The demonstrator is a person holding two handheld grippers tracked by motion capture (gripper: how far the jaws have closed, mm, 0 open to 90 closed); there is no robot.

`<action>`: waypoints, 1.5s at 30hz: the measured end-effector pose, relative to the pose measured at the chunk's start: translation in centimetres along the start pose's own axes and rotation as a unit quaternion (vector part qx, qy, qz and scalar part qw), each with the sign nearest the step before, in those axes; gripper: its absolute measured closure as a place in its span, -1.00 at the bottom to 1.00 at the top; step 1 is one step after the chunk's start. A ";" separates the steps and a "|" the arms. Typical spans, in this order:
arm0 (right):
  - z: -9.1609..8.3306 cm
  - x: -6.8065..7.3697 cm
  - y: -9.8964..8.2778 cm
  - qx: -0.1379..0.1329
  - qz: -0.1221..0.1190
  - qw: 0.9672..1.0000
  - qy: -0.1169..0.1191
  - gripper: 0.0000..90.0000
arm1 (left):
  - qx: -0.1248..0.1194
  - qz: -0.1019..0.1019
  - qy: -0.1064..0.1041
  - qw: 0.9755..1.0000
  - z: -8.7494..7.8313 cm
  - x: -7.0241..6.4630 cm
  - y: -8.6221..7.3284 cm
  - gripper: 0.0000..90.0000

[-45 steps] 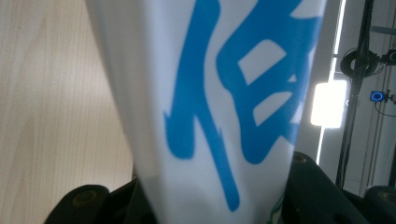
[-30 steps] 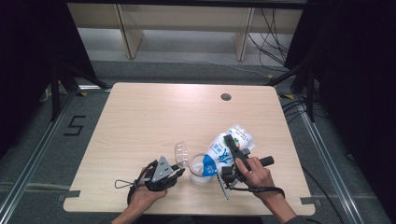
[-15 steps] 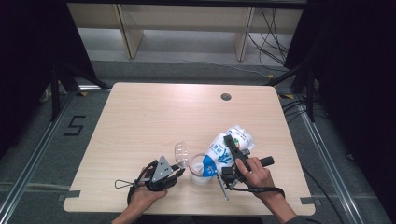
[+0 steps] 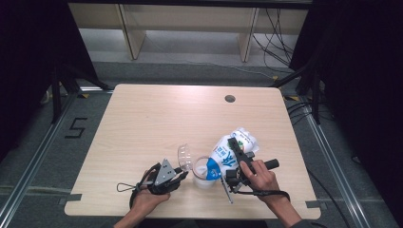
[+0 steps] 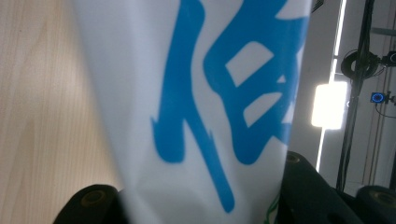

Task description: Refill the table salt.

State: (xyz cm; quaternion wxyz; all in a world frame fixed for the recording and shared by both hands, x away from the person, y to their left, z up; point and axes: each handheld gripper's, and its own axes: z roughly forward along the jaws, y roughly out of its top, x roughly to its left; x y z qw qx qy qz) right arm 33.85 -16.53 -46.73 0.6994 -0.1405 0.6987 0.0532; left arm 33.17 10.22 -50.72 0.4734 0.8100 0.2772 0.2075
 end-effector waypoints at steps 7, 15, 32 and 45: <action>0.0 0.0 0.0 -0.001 -0.001 1.000 0.000 0.65 | -0.001 0.001 0.000 1.000 0.0 0.0 0.0 0.67; 0.1 0.1 0.0 -0.008 0.005 1.000 -0.007 0.66 | 0.001 0.001 -0.001 1.000 0.0 0.0 0.0 0.67; 0.1 -0.1 0.0 -0.004 -0.008 1.000 -0.002 0.67 | 0.001 0.001 -0.001 1.000 0.0 0.0 0.0 0.67; 0.0 -0.1 0.0 0.000 -0.003 1.000 0.000 0.68 | 0.001 0.001 -0.001 1.000 0.0 0.0 0.0 0.67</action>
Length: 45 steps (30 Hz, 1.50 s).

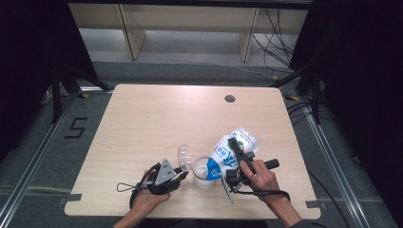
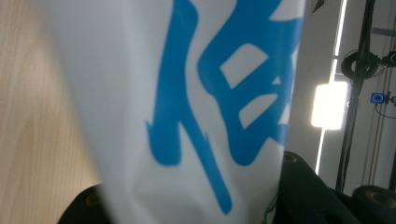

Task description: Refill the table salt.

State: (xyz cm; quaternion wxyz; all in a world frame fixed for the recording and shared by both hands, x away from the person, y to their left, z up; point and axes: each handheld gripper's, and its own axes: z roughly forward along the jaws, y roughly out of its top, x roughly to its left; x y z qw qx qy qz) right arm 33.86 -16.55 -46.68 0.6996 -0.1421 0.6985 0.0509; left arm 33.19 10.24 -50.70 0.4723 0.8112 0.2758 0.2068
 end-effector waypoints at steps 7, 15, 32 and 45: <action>0.0 0.0 0.0 -0.001 -0.001 1.000 -0.001 0.69 | 0.000 0.000 0.000 1.000 0.0 0.0 0.0 0.67; 0.0 0.0 0.0 0.000 0.000 1.000 -0.001 0.69 | 0.000 0.000 0.000 1.000 0.0 0.0 0.0 0.67; 0.1 -0.4 -0.1 -0.006 -0.015 1.000 -0.012 0.70 | 0.000 -0.001 0.000 1.000 0.0 0.0 0.0 0.67; 0.1 -0.3 0.0 -0.003 -0.002 1.000 -0.008 0.70 | 0.000 0.000 0.000 1.000 0.0 0.0 0.0 0.67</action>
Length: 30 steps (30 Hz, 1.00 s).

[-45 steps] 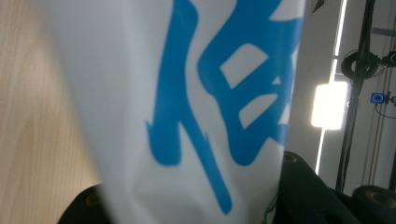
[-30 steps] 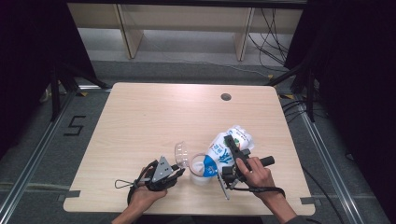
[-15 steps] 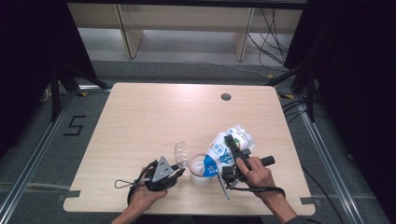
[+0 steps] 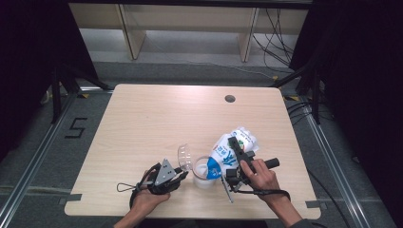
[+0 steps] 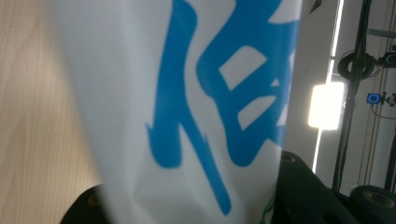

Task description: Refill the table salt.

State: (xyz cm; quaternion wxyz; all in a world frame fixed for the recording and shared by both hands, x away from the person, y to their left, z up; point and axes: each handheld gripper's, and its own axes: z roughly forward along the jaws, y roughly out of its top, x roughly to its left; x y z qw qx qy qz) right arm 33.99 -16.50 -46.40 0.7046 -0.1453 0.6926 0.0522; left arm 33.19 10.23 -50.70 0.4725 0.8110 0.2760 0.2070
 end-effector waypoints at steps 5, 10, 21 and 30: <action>0.2 0.1 0.0 -0.007 0.001 1.000 -0.007 0.71 | -0.001 -0.001 0.001 1.000 0.0 0.0 0.0 0.67; 0.1 0.0 0.0 -0.003 -0.001 1.000 -0.004 0.71 | -0.001 -0.001 0.001 1.000 0.0 0.0 0.0 0.67; 0.1 0.1 0.0 -0.004 0.006 1.000 -0.007 0.71 | 0.000 0.000 0.000 1.000 0.0 0.0 0.0 0.67; 0.1 -0.1 0.1 -0.007 -0.003 1.000 -0.014 0.71 | 0.000 0.000 0.000 1.000 0.0 0.0 0.0 0.67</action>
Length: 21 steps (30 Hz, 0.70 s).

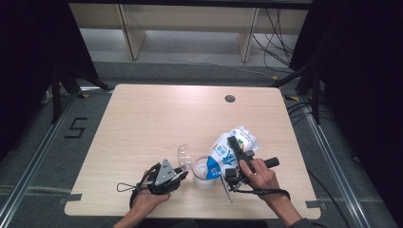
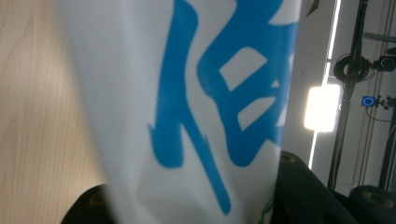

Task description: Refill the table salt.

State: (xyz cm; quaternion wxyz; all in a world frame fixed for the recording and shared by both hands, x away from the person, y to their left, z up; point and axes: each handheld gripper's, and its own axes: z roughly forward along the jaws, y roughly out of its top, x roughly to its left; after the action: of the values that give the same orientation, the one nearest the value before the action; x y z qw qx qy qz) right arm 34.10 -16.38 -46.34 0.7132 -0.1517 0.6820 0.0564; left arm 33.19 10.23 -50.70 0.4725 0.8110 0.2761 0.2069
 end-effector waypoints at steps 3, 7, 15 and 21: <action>0.0 -0.2 0.0 -0.003 -0.016 1.000 -0.002 0.71 | 0.000 0.001 0.000 1.000 0.0 0.0 0.0 0.67; 0.0 -0.2 0.0 -0.003 -0.018 1.000 -0.002 0.72 | 0.000 0.001 0.000 1.000 0.0 0.0 0.0 0.67; 0.0 -0.2 0.0 -0.003 -0.009 1.000 -0.006 0.72 | 0.000 0.002 0.000 1.000 0.0 0.0 0.0 0.67; 0.0 -0.2 0.0 -0.004 -0.011 1.000 -0.007 0.72 | 0.000 -0.001 0.001 1.000 0.0 0.0 0.0 0.67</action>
State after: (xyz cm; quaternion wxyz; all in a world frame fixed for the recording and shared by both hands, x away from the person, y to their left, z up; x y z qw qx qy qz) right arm 34.09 -16.35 -46.13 0.7179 -0.1619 0.6750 0.0521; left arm 33.17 10.21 -50.71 0.4725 0.8106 0.2774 0.2067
